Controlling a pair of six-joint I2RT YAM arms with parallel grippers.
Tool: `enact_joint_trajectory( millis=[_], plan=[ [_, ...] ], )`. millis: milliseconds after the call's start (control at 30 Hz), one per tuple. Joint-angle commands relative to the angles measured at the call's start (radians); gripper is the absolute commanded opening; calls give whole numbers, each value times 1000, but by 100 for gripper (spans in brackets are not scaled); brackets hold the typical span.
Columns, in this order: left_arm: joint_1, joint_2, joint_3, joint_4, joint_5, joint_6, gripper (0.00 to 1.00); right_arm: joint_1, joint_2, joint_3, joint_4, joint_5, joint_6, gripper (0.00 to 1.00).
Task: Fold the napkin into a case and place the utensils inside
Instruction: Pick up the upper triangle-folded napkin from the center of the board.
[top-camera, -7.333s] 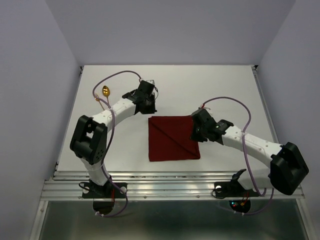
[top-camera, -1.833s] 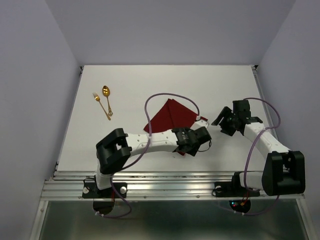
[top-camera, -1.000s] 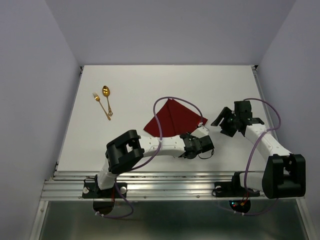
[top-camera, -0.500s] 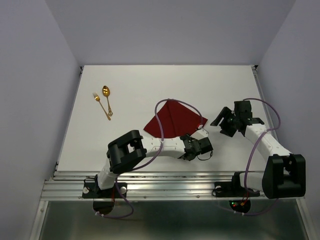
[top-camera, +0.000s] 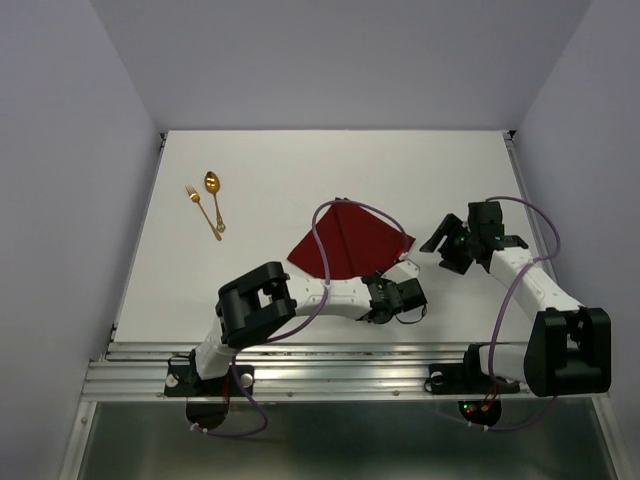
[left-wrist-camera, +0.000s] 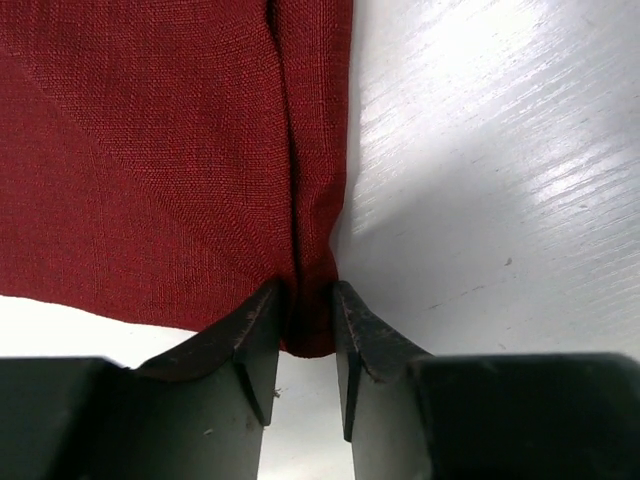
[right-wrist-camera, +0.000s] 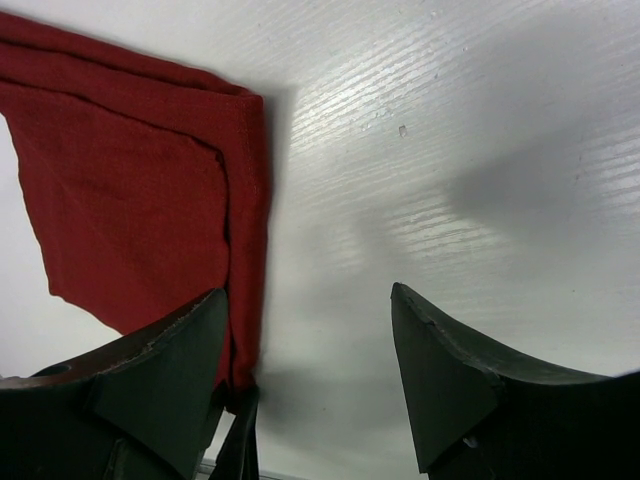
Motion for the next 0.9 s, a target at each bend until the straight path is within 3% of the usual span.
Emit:
enact_joint_trajectory(
  millis=[0,167,300,467,567,867],
  plan=[
    [0,46,-44,-24,-11,8,32,-8,-9,21,12,-5,-9,72],
    [14,60,-47,-24,-4,17,17,-8,-13,21,12,-11,-11,72],
    [47,21,-78,5,12,30,0,-8,5,21,20,-63,-35,85],
    [95,-129,-150,97,113,73,0,-8,45,-21,103,-202,-45,87],
    [110,-207,-185,145,152,99,0,18,77,-20,109,-201,-36,89],
    [150,-247,-194,177,249,135,0,115,188,-34,262,-247,75,90]
  ],
)
